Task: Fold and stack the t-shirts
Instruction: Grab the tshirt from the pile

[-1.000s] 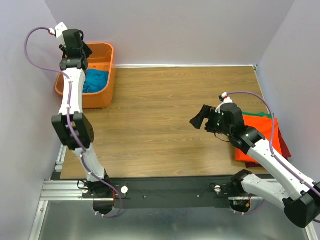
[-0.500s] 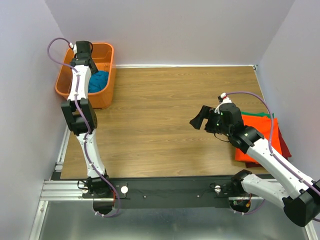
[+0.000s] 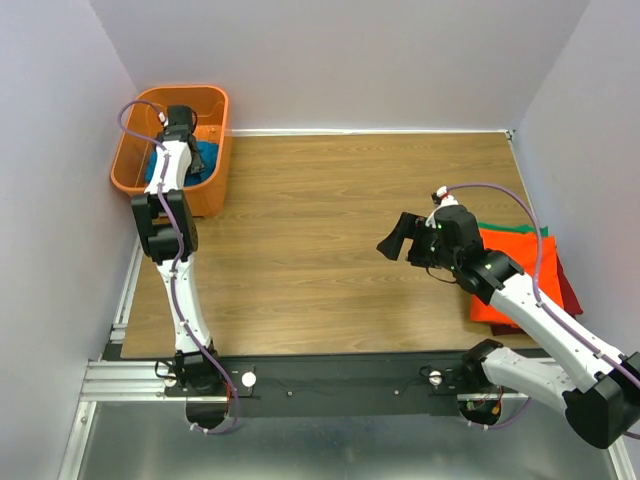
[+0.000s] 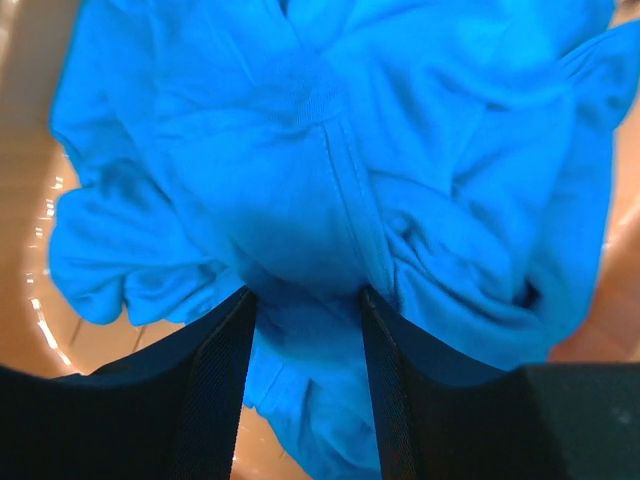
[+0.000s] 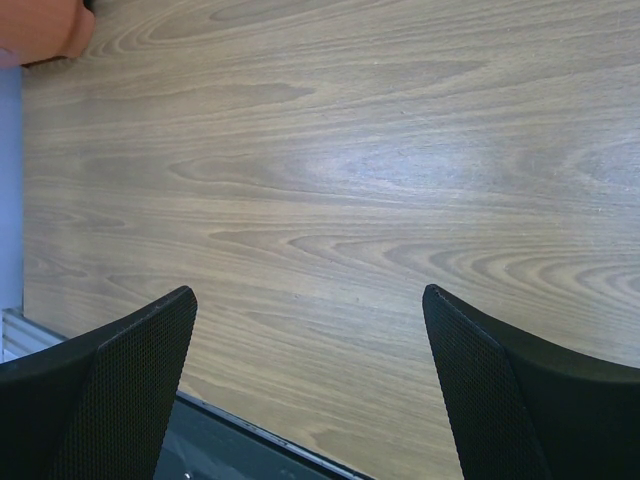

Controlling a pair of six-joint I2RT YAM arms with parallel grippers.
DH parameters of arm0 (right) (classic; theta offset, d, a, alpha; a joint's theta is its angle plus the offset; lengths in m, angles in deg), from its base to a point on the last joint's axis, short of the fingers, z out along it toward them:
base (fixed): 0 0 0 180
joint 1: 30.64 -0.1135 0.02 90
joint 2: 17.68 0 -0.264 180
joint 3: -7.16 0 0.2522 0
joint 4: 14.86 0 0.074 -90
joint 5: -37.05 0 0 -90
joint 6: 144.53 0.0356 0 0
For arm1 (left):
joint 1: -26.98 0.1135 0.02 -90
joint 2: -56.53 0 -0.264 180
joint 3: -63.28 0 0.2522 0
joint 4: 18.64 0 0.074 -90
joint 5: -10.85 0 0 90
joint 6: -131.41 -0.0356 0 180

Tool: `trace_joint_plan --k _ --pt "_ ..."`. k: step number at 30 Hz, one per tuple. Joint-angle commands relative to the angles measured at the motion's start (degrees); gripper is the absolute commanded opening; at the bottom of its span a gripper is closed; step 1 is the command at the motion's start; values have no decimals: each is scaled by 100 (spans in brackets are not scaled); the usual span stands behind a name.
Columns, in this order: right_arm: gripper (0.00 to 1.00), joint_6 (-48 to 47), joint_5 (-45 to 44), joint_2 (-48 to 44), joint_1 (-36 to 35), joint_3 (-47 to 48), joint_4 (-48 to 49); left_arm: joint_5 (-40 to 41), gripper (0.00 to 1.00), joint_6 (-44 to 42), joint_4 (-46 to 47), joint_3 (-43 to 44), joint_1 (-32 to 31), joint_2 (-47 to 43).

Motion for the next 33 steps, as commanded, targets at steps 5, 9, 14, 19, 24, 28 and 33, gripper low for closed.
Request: trace_joint_plan --k 5,9,14,19,24,28,33 --pt "100 -85 100 40 -22 -47 -130 -15 54 -58 66 -269 23 257" --pt "100 -85 100 31 -31 -30 -130 -50 51 -6 145 -515 23 240" --pt "100 -85 127 5 -31 -21 -130 -102 12 -6 189 -577 23 178" --pt "100 -85 144 -22 -31 -47 -130 -199 0 21 251 -586 23 -23" --pt "100 -93 144 -31 -31 -47 -130 -410 0 47 531 -630 32 -427" --pt "100 -93 136 -31 -31 -47 -130 -691 0 100 839 -639 23 -831" --pt "100 -85 109 -66 -31 -74 -130 -875 0 188 1252 -700 23 -1096"
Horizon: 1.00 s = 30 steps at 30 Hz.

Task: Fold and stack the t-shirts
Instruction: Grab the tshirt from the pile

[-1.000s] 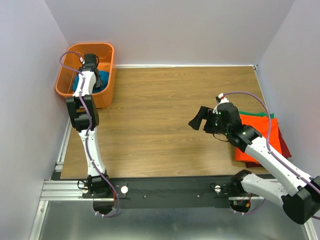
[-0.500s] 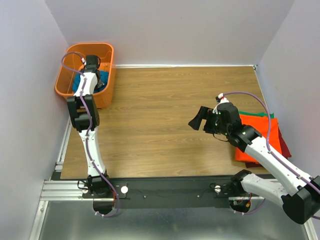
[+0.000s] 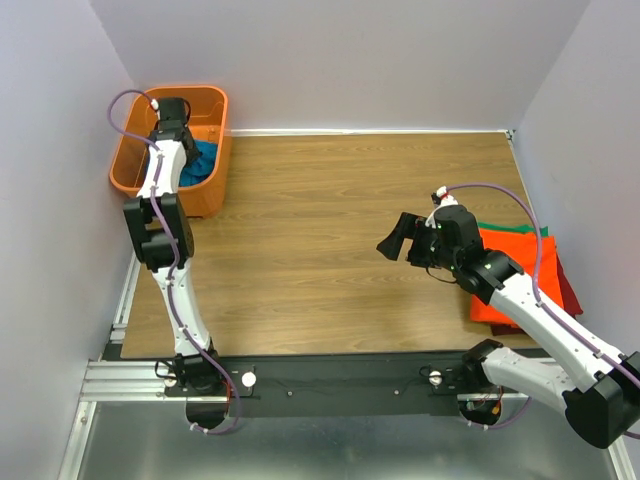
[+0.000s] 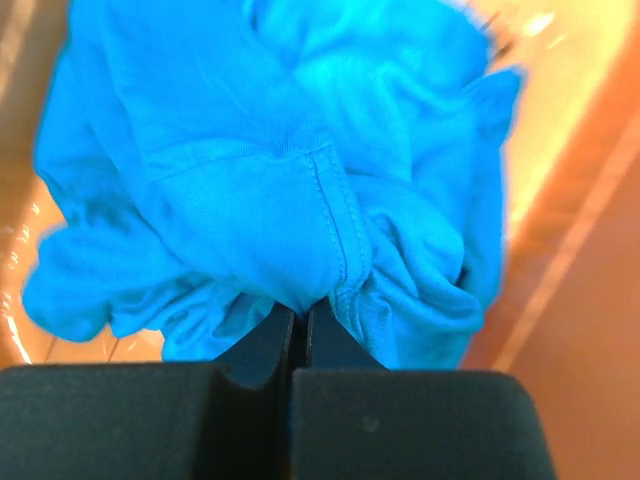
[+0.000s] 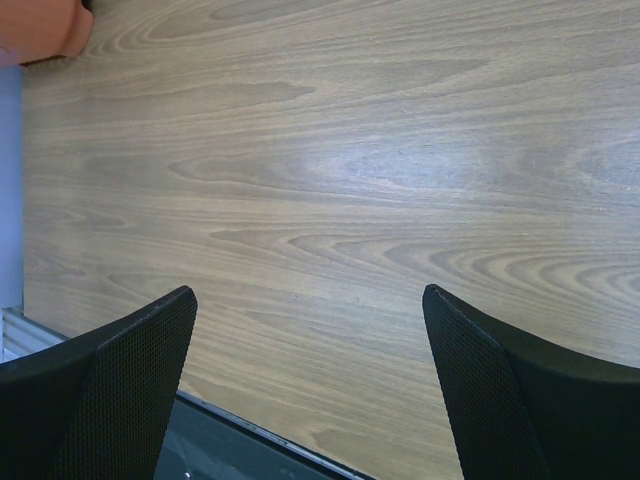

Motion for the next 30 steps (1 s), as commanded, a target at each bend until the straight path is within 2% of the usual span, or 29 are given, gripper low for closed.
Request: trace_joint_plan --k 1,10,18,28,30 --pt "100 -85 87 -94 -31 -83 -128 -362 0 129 557 -46 15 -593" --pt "100 -93 26 -138 -31 -135 -128 -424 0 261 1155 -337 23 -1112" --pt "100 -120 17 -94 -31 -135 -128 -450 0 252 1410 -240 15 -1683" --pt "100 -410 79 -138 -31 -48 -102 -1030 0 173 1788 313 6 -2710" --pt "100 -419 17 -147 -39 -47 -102 -1407 0 147 1981 331 -12 -2887"
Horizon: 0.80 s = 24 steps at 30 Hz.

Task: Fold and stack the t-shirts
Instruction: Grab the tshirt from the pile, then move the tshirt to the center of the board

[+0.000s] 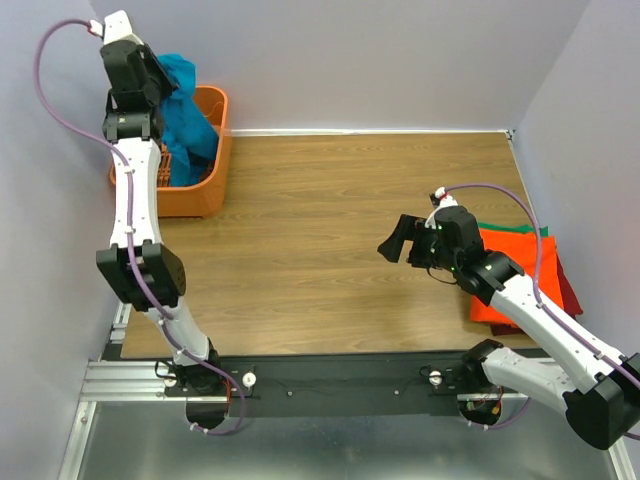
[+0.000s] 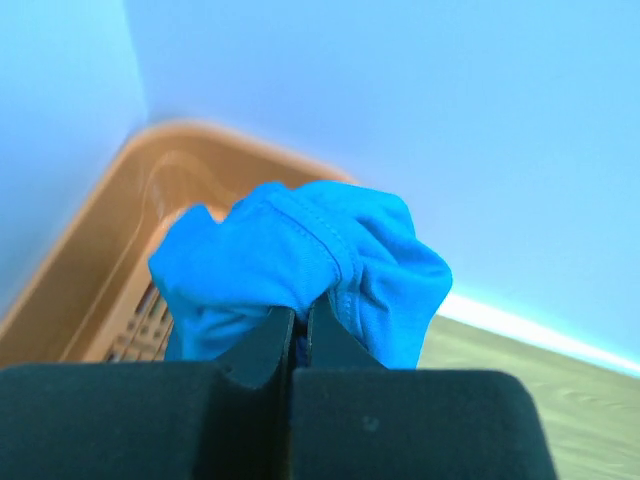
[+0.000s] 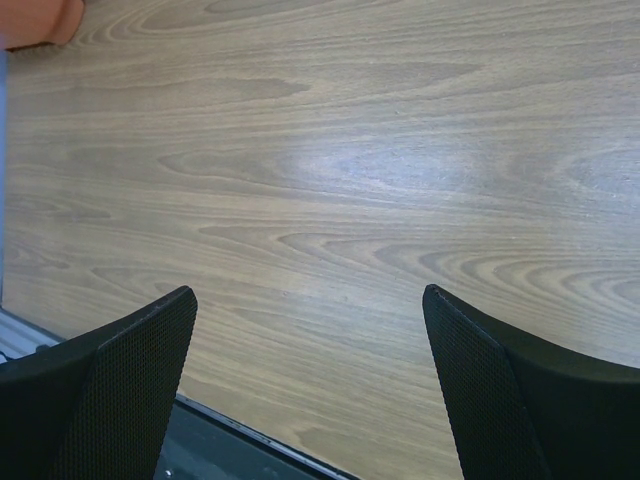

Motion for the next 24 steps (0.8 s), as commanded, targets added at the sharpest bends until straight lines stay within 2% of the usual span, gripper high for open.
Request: trace_joint_plan --k 1,12,16,19,24 --pt "100 -178 -35 -101 -31 -6 -84 -676 0 -98 683 257 -44 -771" --pt "100 -204 -352 4 -31 135 -31 -966 0 -380 1930 195 -853 -2117" --pt "100 -196 -475 -4 -31 152 -14 -783 0 -529 2134 91 -1485 -2434" --pt "100 -178 -572 -74 -31 170 -14 -502 0 -652 2327 -347 -2265 -2688" --pt "100 -169 -704 -320 -39 196 -22 -316 0 -582 2686 -1455 -3014 -2786"
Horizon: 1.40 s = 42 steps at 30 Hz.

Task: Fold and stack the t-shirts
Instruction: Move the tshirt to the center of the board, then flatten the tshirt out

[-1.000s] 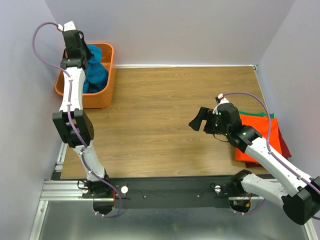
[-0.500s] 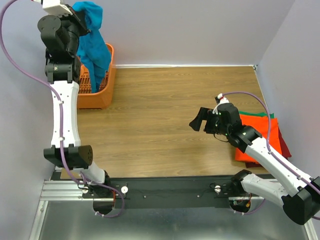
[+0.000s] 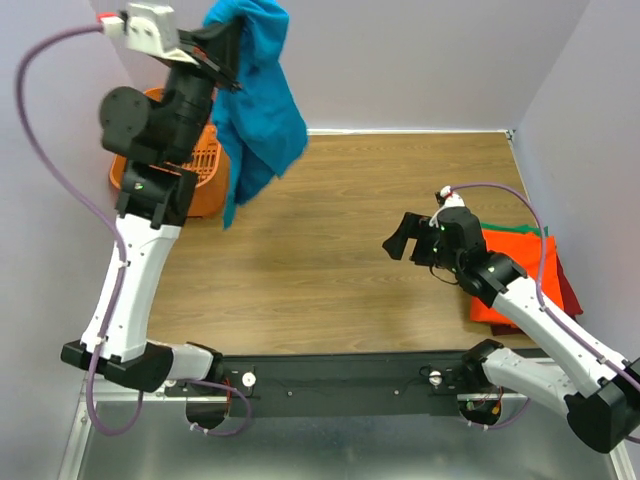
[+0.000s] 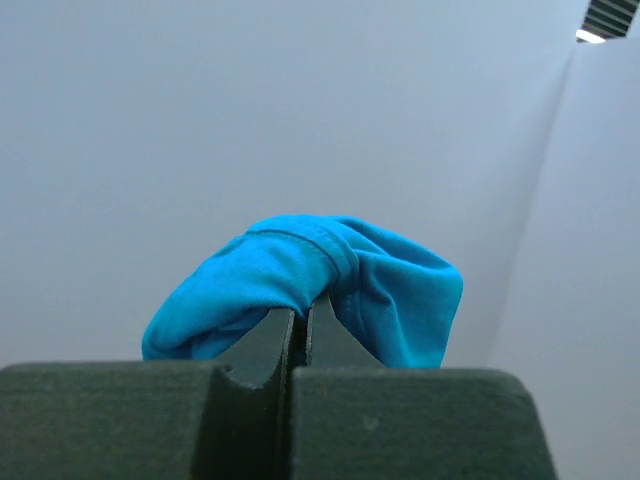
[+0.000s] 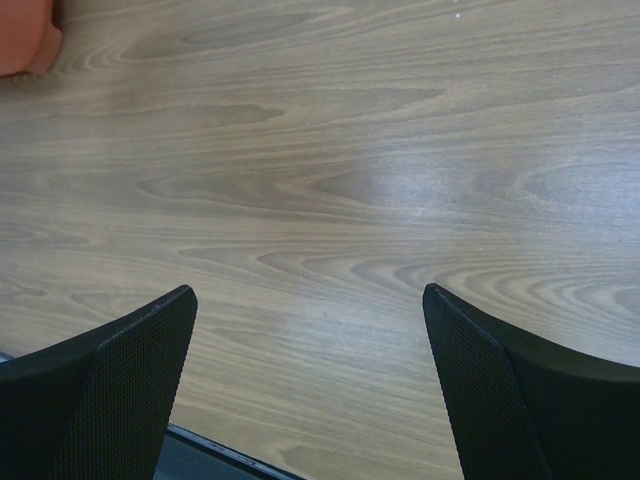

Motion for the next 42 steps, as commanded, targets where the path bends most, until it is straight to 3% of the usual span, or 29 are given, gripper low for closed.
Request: trace_joint_plan --k 1,4,5,6,8,13,19,30,34,42 --pt "100 -93 -314 -307 -31 183 -16 465 0 -22 377 -972 -420 193" --pt "100 -119 -463 -387 -31 183 -25 363 4 240 431 -1527 -825 569" --pt "100 -119 -508 -396 -31 183 -25 362 11 285 466 -1660 -922 702" --pt "100 -119 -543 -387 -31 183 -25 362 28 364 562 -1792 -1010 834" --pt "100 -102 -622 -343 -31 183 -16 -6 35 513 537 -1951 -1212 1324" --pt "98 -207 -377 -62 -31 16 326 114 37 1102 431 -2319 -1318 1644" --pt "83 -155 46 772 -127 -326 888 572 39 1647 -69 -3285 -1230 1030" --pt "82 -189 -1175 1968 -408 -616 1188 1460 38 2438 -1274 -5615 -1186 -377" --pt "80 -128 -1132 2311 -435 -617 1320 1487 39 2868 -1274 -6475 -1178 -641" --pt "80 -14 -1238 2680 -470 -511 1399 1548 47 3467 -1301 -7119 -1178 -685"
